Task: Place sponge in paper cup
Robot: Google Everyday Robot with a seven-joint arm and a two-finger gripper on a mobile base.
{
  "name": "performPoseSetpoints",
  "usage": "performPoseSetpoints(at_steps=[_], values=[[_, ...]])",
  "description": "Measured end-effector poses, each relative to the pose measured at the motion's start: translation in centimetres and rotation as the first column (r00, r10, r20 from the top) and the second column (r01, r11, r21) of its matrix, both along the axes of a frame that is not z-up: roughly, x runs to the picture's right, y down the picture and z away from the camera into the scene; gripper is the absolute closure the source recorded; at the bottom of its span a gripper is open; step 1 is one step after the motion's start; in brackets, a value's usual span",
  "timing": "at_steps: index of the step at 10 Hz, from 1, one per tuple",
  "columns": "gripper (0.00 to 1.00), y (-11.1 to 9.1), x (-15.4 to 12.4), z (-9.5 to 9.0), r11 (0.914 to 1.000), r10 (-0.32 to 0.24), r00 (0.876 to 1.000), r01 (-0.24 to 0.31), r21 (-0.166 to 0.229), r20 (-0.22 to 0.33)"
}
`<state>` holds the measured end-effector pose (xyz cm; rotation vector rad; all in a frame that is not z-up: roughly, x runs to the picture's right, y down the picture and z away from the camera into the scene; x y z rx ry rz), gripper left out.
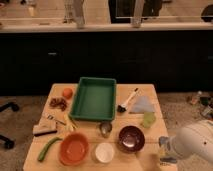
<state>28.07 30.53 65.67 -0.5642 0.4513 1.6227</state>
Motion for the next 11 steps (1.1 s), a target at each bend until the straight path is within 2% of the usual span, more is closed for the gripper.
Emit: performPoseSetpoints(at_steps=[3,7,10,11], values=[[0.87,-1.0,-1.3,-1.8,0.9996,-0.018,0.999,0.017,0.024,0.048],[0.87,-1.7,-5.0,-4.7,0.9954,-0.077,0.985,0.067,0.068,0.156],[0.87,-1.4,-8.4,-8.4,0.9866,-0.144,0.955,0.118,0.113,0.261],[0.87,-1.2,-9.8,-9.4,0.9817,-0.174,0.939,0.141,0.128,0.296]])
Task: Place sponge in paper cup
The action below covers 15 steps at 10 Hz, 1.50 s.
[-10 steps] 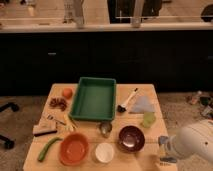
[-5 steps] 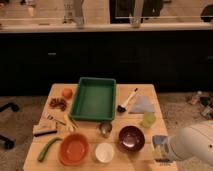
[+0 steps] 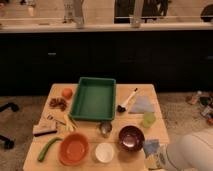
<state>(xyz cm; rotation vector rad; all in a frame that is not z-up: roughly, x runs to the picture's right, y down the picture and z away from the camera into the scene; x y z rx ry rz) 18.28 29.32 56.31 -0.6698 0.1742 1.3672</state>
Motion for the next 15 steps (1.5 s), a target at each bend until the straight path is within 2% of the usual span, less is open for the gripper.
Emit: performPoseSetpoints(at_steps=[3,10,12,13,15], values=[[0.87,0.8,-3.1,-1.6,0.9979,-0.064,0.994,0.063,0.009,0.092],[0.87,0.8,-3.0,-1.5,0.9979,-0.064,0.994,0.064,0.007,0.094],[0.87,0.6,-4.2,-1.4,0.9947,-0.103,0.987,0.102,0.018,0.121],[0.87,0.4,-6.3,-1.3,0.9896,-0.144,0.978,0.141,0.029,0.151],[0.87,0.1,-9.2,-1.2,0.9815,-0.191,0.963,0.186,0.044,0.189]])
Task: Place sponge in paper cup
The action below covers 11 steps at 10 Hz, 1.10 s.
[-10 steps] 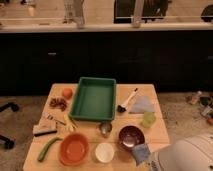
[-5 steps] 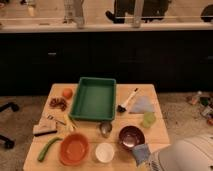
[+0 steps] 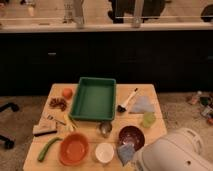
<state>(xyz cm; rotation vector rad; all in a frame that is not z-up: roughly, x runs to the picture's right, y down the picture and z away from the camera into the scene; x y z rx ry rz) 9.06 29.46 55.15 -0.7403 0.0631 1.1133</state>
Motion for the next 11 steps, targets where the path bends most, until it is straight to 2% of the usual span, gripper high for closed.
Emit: performPoseSetpoints(at_steps=[2,4,8,11], values=[[0.87,-0.2,-2.6,0.1,0.9984,-0.053,0.998,0.052,0.02,0.043],[0.87,-0.5,-4.0,0.3,0.9949,-0.093,0.993,0.09,0.046,0.068],[0.87,-0.9,-5.2,1.0,0.9874,-0.126,0.99,0.12,0.103,0.057],[0.87,-0.4,-6.3,1.3,0.9816,-0.158,0.986,0.151,0.116,0.046]])
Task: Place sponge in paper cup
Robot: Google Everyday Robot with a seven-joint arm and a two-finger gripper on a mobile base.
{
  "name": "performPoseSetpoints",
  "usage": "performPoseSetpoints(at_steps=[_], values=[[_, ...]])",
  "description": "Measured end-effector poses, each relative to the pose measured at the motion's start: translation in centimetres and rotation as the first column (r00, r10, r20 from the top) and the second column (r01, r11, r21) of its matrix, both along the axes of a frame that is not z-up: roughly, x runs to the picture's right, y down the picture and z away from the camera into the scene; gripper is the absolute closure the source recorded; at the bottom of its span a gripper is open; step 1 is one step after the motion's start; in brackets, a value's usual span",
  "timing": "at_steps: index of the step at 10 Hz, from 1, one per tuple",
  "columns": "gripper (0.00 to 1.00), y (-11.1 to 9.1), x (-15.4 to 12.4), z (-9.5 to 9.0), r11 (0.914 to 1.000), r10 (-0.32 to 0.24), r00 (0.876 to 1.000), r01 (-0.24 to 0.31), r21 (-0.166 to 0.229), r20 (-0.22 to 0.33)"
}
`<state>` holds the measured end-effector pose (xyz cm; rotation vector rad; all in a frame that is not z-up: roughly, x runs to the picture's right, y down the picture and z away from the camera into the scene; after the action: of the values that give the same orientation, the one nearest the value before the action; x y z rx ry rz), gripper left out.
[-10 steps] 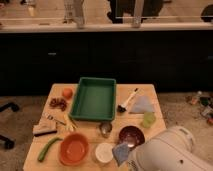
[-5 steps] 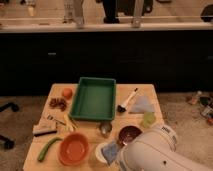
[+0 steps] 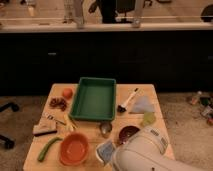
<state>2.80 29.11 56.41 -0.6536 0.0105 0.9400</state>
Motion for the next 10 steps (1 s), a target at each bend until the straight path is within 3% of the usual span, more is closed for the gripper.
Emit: performPoseSetpoints(at_steps=[6,10], values=[[0.87,0.8,-3.9,1.0,0.993,-0.115,0.993,0.115,0.027,-0.018],[0.87,-0.3,-6.2,3.8,0.9863,-0.162,0.986,0.163,0.026,-0.027]])
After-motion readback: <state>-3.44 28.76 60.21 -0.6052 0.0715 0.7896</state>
